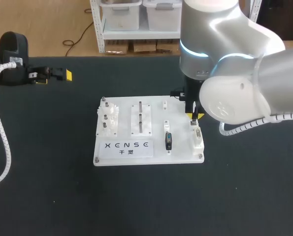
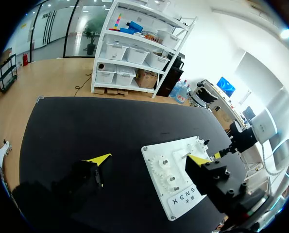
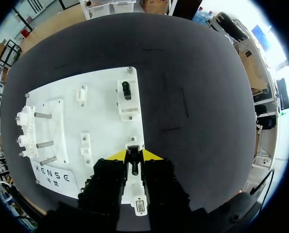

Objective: Insert the USB connector, Ethernet cable, and multi-pin plug into their matching sockets one by one.

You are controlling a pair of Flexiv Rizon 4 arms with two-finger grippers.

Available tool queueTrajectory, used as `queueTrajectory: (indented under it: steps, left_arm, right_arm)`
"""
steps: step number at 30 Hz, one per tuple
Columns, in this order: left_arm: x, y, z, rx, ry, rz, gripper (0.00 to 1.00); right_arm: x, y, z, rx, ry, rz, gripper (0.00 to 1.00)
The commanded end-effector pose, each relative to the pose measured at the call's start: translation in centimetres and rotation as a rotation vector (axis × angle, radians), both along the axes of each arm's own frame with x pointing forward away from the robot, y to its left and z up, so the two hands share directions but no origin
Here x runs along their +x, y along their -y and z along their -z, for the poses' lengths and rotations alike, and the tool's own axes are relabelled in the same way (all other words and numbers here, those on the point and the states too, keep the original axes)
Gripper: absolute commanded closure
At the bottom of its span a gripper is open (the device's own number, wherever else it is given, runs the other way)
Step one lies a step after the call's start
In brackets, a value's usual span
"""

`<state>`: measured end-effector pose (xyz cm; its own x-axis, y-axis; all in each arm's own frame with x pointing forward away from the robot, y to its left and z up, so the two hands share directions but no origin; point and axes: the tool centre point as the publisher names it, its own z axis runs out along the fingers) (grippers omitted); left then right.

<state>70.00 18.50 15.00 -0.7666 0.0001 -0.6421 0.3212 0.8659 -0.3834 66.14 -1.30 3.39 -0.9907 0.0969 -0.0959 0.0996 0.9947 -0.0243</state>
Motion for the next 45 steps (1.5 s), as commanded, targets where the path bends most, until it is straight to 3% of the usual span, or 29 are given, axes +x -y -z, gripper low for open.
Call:
queueTrajectory:
  steps: [1, 45]
  left_arm:
    - [0.0, 0.0, 0.0, 0.0, 0.0, 0.0, 0.0]
    - [0.0, 0.0, 0.0, 0.0, 0.0, 0.0, 0.0]
  right_arm:
    - [0.34, 0.06, 0.23, -0.003, -0.005, 0.001, 1.0]
    - [-0.09, 0.09, 0.17, -0.009, 0.019, -0.056, 1.0]
